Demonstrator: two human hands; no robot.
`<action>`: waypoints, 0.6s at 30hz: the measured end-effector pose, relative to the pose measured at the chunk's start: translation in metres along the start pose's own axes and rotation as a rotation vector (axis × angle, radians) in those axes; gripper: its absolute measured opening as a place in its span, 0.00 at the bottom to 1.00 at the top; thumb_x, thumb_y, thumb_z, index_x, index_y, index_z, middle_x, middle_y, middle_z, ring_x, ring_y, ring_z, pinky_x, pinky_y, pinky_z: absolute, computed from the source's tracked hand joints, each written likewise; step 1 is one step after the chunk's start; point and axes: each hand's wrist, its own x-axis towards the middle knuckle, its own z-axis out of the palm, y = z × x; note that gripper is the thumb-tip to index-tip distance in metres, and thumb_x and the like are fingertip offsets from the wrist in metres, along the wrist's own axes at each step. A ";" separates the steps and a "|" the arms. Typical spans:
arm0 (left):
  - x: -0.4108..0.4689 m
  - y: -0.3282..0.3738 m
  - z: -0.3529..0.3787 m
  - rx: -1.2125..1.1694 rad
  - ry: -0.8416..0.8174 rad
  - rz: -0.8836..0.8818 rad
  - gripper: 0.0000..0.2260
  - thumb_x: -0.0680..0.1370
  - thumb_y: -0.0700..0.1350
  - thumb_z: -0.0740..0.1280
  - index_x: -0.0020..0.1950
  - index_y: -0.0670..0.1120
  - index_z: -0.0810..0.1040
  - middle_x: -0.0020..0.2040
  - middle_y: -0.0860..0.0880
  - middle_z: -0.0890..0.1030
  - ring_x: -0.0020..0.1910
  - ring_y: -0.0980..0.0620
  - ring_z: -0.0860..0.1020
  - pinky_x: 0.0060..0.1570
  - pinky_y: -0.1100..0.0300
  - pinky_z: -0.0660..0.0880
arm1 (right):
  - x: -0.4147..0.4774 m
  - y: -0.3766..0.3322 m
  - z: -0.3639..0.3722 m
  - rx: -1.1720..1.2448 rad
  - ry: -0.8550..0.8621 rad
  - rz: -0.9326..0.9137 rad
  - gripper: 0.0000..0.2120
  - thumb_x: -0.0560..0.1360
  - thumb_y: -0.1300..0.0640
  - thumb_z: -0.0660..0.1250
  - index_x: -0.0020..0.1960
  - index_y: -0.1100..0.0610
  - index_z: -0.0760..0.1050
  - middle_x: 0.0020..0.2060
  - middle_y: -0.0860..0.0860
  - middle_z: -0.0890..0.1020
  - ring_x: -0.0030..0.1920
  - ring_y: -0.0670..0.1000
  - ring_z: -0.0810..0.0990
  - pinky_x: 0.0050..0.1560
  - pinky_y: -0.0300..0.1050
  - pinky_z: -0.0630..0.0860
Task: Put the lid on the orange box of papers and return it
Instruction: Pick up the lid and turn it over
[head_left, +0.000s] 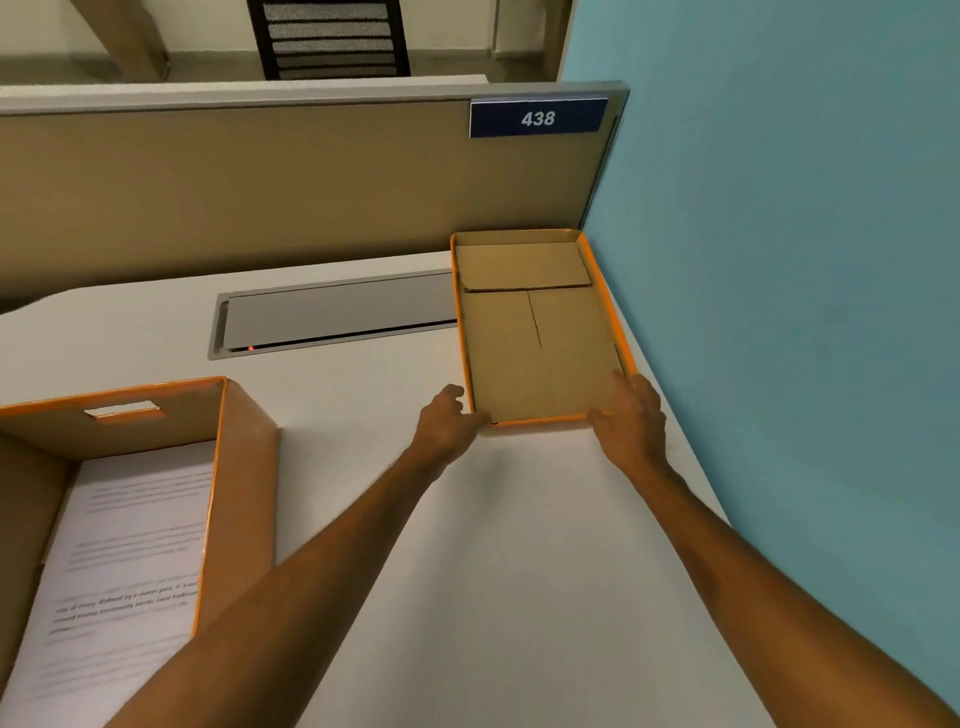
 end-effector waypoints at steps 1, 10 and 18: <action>0.004 0.001 0.003 0.006 -0.003 -0.013 0.30 0.76 0.47 0.70 0.75 0.44 0.65 0.71 0.42 0.72 0.67 0.43 0.73 0.52 0.58 0.71 | 0.005 0.005 0.001 0.002 -0.004 0.032 0.33 0.78 0.54 0.67 0.78 0.60 0.59 0.77 0.64 0.59 0.77 0.64 0.58 0.73 0.63 0.60; 0.031 0.007 0.016 -0.319 0.016 -0.214 0.20 0.76 0.38 0.69 0.66 0.40 0.71 0.61 0.41 0.75 0.56 0.42 0.78 0.59 0.47 0.79 | 0.034 0.017 -0.002 0.232 -0.026 0.221 0.31 0.77 0.56 0.67 0.76 0.61 0.61 0.70 0.62 0.69 0.67 0.64 0.72 0.64 0.58 0.73; 0.031 0.010 -0.011 -0.523 -0.088 -0.257 0.12 0.77 0.26 0.63 0.55 0.40 0.75 0.50 0.42 0.81 0.45 0.48 0.81 0.34 0.62 0.81 | 0.054 0.025 -0.031 0.393 0.087 0.326 0.16 0.72 0.69 0.62 0.51 0.58 0.85 0.48 0.57 0.86 0.44 0.57 0.83 0.47 0.54 0.83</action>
